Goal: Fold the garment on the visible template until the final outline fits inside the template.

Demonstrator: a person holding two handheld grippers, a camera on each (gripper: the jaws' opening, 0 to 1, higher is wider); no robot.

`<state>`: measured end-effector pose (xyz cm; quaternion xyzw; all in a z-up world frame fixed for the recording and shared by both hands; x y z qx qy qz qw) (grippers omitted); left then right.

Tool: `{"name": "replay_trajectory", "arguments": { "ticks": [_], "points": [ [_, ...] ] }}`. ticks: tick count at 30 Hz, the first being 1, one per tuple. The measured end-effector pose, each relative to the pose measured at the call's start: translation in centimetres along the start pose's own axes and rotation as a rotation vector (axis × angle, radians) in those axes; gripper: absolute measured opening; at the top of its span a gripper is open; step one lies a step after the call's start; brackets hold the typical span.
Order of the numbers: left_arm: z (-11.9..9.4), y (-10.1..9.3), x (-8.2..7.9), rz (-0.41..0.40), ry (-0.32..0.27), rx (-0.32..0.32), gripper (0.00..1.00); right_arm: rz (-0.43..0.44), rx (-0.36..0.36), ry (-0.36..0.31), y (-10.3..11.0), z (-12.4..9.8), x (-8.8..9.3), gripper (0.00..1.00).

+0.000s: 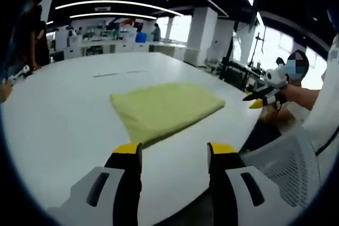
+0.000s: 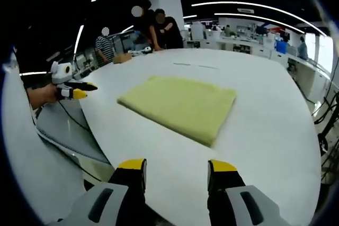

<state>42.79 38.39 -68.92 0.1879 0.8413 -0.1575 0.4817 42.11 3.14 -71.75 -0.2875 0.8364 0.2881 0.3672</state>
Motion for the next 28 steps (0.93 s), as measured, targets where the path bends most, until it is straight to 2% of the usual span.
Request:
{"name": "replay_trajectory", "arguments": {
  "ticks": [2,10,15,28],
  "points": [
    [0.0,-0.2,0.3,0.011,0.019,0.006,0.47,0.008,0.005,-0.013,-0.1,-0.3,-0.1,0.43],
    [0.0,-0.5,0.0,0.012,0.014,0.023,0.47,0.015,0.018,-0.017,-0.3,-0.9,-0.1,0.41],
    [-0.2,-0.5,0.4,0.009,0.025,0.030,0.46,0.012,0.027,-0.018,-0.2,-1.2,-0.1,0.41],
    [0.0,0.2,0.3,0.008,0.032,0.018,0.46,0.013,0.039,-0.014,-0.6,-1.4,0.1,0.40]
  ]
}}
Point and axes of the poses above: the point that each gripper's makers call its tool centre point, and the gripper's own axes: z roughly forward along the fingers, y roughly to its left, x roughly out of its underside, the point moved 2 cm from there along -z, roughly backward along the fingers, and after that the axes turned 12 degrees about -x, right-handed, at the moved point
